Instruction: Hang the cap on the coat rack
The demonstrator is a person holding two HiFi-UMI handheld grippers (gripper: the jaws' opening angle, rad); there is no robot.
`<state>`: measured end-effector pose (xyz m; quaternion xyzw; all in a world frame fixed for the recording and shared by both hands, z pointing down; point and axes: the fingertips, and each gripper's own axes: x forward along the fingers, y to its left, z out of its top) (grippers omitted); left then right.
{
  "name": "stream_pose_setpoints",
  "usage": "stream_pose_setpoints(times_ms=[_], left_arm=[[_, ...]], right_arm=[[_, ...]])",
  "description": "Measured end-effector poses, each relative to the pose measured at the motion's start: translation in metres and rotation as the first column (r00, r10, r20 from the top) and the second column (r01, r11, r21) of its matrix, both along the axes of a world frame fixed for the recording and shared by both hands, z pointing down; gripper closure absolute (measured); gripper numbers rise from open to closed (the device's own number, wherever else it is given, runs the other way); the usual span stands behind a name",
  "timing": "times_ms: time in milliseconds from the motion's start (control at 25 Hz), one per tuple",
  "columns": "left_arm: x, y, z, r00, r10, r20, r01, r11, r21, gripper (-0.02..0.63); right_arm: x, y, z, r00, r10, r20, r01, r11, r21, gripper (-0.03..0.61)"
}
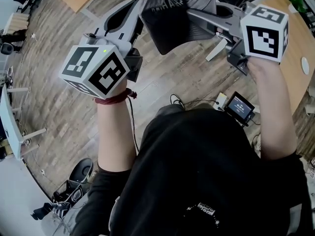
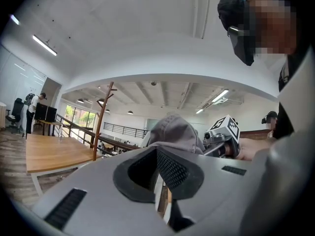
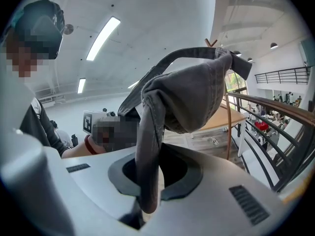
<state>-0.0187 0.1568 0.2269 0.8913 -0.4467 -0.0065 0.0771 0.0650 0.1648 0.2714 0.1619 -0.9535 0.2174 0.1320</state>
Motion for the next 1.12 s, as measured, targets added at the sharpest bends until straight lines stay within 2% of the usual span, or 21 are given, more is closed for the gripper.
stream_pose_setpoints(times_ms=[360,600,1120], left_arm=[[-0.027,-0.014,0.007,1.0,0.002,-0.013,-0.002,1.0,0.006,0.609],[-0.041,-0.014,0.009,0.999,-0.025,-0.029,0.025,1.0,0.013,0.609],[-0.073,-0.047,0.017,0.995,-0.099,-0.016,0.099,0.995,0.018,0.609]], right_arm=[[-0.029,-0.012,0.003,1.0,-0.011,-0.014,0.011,1.0,0.018,0.538],[-0.041,-0.016,0.008,0.999,-0.032,-0.019,0.032,0.999,0.01,0.538],[-0.076,-0.055,0.014,0.994,-0.111,0.011,0.111,0.994,0.022,0.538]])
